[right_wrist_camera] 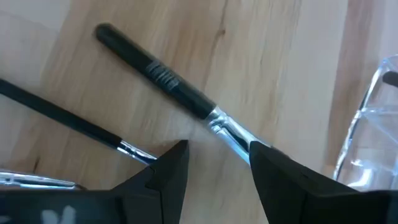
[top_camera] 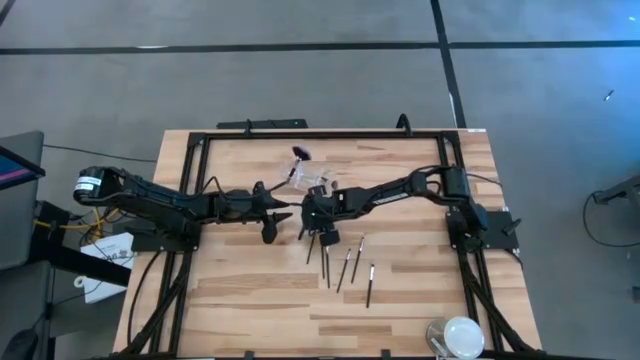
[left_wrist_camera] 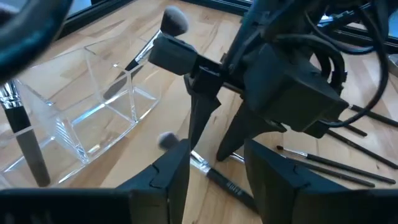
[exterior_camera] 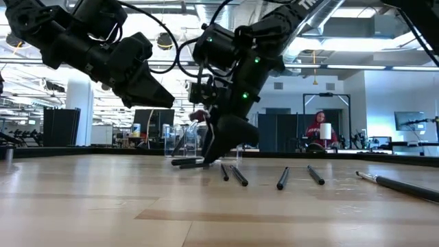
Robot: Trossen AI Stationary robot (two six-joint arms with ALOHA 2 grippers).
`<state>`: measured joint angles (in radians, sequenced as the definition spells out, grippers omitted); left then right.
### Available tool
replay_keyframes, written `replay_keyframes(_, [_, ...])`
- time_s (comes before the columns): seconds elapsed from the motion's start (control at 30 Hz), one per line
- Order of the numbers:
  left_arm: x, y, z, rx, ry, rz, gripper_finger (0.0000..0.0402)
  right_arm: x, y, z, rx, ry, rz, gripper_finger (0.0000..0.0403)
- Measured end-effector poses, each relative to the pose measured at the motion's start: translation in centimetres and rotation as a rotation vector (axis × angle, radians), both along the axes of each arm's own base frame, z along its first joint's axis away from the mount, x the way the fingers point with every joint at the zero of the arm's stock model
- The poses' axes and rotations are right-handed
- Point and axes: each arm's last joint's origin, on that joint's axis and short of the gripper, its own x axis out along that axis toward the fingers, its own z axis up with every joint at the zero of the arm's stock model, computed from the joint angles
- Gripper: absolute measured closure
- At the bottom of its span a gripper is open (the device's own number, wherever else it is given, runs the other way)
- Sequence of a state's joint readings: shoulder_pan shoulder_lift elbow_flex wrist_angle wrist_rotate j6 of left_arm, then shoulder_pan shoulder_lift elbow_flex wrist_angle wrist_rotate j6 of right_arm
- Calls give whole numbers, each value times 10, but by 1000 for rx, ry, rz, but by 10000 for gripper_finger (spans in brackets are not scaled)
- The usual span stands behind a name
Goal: Sort items
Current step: Put the blush brush into the transparent organizer
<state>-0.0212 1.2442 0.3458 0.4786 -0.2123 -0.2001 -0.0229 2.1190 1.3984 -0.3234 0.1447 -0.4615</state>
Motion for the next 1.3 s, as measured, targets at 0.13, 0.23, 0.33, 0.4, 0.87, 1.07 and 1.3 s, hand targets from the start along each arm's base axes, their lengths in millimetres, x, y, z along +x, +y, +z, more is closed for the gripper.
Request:
replay_keyframes(0.13, [0,0,0,0,0,0,254,1,-10,-3,47,-4,2,245])
replay_keyframes(0.23, [0,0,0,0,0,0,254,2,-18,-9,92,0,21,260])
replay_keyframes(0.33, [0,0,0,-6,-1,3,254,5,-22,-13,97,-23,12,279])
replay_keyframes(0.4, [0,-1,0,-37,-7,14,254,7,-24,-13,95,-44,10,286])
replay_keyframes(0.87, [-17,-12,-57,-363,142,249,254,17,-16,-6,41,-115,39,213])
replay_keyframes(1.07, [-10,-12,-65,-384,106,252,254,30,-8,5,34,-284,68,178])
replay_keyframes(1.3, [-9,-13,-66,-385,101,246,254,26,-7,2,-7,-226,93,181])
